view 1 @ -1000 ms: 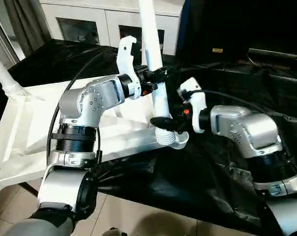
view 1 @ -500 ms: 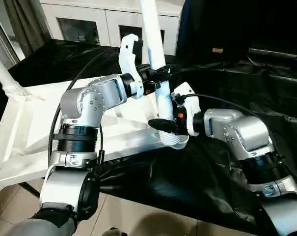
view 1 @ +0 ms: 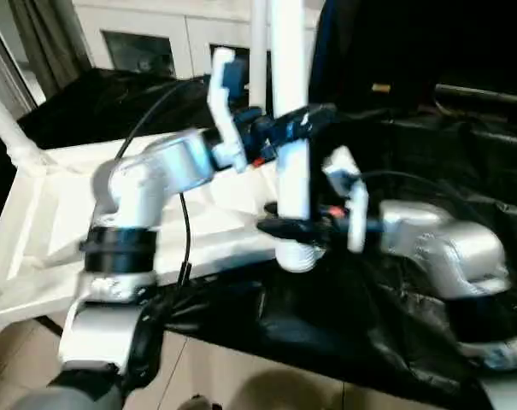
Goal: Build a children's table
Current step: Rotate table base
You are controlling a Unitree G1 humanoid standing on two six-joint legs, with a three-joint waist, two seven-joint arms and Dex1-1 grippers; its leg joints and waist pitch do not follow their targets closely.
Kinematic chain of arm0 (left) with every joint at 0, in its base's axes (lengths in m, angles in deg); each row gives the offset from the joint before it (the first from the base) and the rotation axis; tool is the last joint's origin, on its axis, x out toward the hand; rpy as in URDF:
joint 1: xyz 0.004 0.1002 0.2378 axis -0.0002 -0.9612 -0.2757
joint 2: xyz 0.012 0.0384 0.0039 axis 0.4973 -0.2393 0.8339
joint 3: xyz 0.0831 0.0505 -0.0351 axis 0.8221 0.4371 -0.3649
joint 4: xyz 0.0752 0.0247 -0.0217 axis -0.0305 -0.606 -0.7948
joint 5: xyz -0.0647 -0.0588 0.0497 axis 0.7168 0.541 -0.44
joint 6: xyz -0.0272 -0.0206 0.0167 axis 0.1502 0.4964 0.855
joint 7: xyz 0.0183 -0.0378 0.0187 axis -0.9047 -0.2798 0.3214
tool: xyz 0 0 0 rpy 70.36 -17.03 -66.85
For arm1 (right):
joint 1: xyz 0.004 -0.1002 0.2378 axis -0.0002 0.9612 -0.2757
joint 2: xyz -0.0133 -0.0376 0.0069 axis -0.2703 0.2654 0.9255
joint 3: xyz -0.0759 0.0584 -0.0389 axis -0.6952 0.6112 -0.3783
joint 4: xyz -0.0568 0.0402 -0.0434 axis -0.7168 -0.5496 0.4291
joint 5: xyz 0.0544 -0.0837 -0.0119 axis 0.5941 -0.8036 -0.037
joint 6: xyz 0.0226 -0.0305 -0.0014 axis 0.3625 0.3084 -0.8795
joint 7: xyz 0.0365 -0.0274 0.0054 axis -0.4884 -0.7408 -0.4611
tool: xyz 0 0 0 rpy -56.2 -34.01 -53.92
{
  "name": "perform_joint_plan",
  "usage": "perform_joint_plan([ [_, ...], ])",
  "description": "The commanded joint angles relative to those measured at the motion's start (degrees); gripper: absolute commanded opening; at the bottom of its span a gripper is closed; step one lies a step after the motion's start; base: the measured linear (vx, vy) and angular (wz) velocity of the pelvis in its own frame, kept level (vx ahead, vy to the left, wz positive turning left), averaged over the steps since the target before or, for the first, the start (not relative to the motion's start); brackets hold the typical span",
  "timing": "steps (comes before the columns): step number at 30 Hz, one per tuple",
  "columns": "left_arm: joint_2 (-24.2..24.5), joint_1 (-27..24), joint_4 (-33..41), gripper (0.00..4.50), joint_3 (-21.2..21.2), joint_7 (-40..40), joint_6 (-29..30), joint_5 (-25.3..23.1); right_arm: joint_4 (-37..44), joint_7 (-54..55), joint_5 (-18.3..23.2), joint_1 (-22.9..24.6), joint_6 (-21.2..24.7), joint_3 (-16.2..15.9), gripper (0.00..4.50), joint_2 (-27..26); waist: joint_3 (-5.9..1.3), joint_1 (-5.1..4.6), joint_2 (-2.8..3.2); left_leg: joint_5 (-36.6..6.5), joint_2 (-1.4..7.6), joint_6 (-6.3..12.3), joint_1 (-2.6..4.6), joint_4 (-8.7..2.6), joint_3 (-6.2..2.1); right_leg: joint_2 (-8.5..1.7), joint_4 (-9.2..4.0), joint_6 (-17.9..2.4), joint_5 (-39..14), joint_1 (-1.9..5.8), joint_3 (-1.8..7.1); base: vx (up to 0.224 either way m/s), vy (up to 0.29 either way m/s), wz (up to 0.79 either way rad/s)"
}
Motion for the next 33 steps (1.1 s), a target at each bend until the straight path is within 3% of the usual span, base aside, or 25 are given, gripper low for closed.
perform_joint_plan([
  [1, 0.9, -0.4, 1.7, 2.96, -0.3, -2.3, 1.4, 1.5, 2.6, -2.0, 2.0, 0.1, 0.9, 1.0, 1.93, 0.5, -4.65, 0.15, -0.57, -4.2, 2.4, 3.48, 1.1, -3.15, -0.85, -4.33, -3.84, -14.3, -2.9, 3.41, 2.35, 0.0, 0.0, 0.0],
  [5, 2.0, -1.0, 3.2, 2.6, 2.0, -4.3, 1.7, 1.2, 3.8, -3.7, 3.3, 1.2, 1.3, 0.6, 1.93, 1.5, -4.51, 0.04, -0.49, -5.2, 2.58, 2.21, 1.16, -3.44, -0.96, -4.29, -4.09, -13.2, -5.2, 3.3, 2.36, 0.0, 0.0, 0.0],
  [10, 1.7, -0.4, 1.8, 2.18, 1.6, -3.6, 1.1, 1.5, 4.7, -4.0, 3.1, 1.8, 1.1, -0.1, 1.93, 2.6, -4.52, 0.09, -0.46, -5.9, 2.43, 1.27, 1.12, -3.45, -0.97, -4.31, -4.38, -12.4, -7.0, 3.38, 2.42, 0.0, 0.0, 0.0],
  [13, 1.5, -0.2, 1.7, 1.9, 1.7, -2.7, 0.6, 1.5, 5.1, -4.2, 3.3, 2.0, 1.2, -0.4, 1.93, 3.3, -4.56, 0.1, -0.54, -5.5, 2.44, 1.34, 1.08, -3.43, -1.01, -4.24, -4.29, -12.2, -6.7, 3.36, 2.42, 0.0, 0.0, 0.0],
  [19, 1.0, -0.1, 1.6, 1.83, 0.9, -0.7, -0.2, 0.4, 5.0, -3.5, 2.3, 1.9, 0.3, -1.0, 1.93, 3.3, -4.65, 0.11, -0.72, -4.6, 2.34, 1.91, 0.92, -3.3, -0.95, -4.25, -4.2, -12.4, -5.6, 3.39, 2.4, 0.0, 0.0, 0.0],
  [21, 0.9, -0.2, 2.1, 1.83, 0.8, -0.3, -0.2, 0.6, 3.8, -2.2, 0.8, 1.5, -0.9, -1.2, 2.63, 2.7, -4.64, 0.14, -0.81, -4.4, 2.38, 2.03, 0.93, -3.33, -0.97, -4.28, -4.18, -12.4, -5.8, 3.33, 2.38, 0.0, 0.0, 0.0],
  [24, 0.8, -0.3, 2.5, 1.82, 0.6, 0.6, -0.6, 0.3, 2.7, -1.3, -0.2, 1.1, -1.7, -1.6, 2.76, 2.4, -4.61, -0.01, -0.83, -4.7, 2.36, 1.73, 0.99, -3.31, -0.93, -4.26, -4.27, -12.1, -6.2, 3.29, 2.4, 0.0, 0.0, 0.0],
  [25, 0.6, -0.2, 2.5, 1.82, 0.5, 1.6, -0.9, -0.1, 2.1, -0.6, -0.7, 0.8, -2.1, -1.7, 2.93, 2.2, -4.55, -0.07, -1.22, -4.8, 2.36, 1.76, 0.96, -3.36, -0.89, -4.23, -4.32, -12.0, -6.6, 3.32, 2.4, 0.0, 0.0, 0.0],
  [26, 0.5, -0.2, 2.5, 1.82, 0.5, 2.2, -1.1, -0.3, 1.7, -0.2, -1.0, 0.7, -2.4, -1.7, 3.04, 2.1, -4.57, 0.01, -0.97, -4.8, 2.36, 1.56, 0.97, -3.35, -0.95, -4.28, -4.26, -11.9, -7.2, 3.27, 2.39, 0.0, 0.0, 0.0],
  [33, 0.4, 0.5, 2.5, 1.82, 1.4, 6.6, -2.9, -2.9, -3.1, 7.5, -5.9, -1.6, -5.7, -1.6, 3.52, 0.0, -4.68, -0.37, -1.02, -3.9, 2.27, 1.32, 0.9, -3.31, -0.91, -4.2, -4.11, -11.5, -5.6, 3.29, 2.43, 0.0, 0.0, 0.0],
])
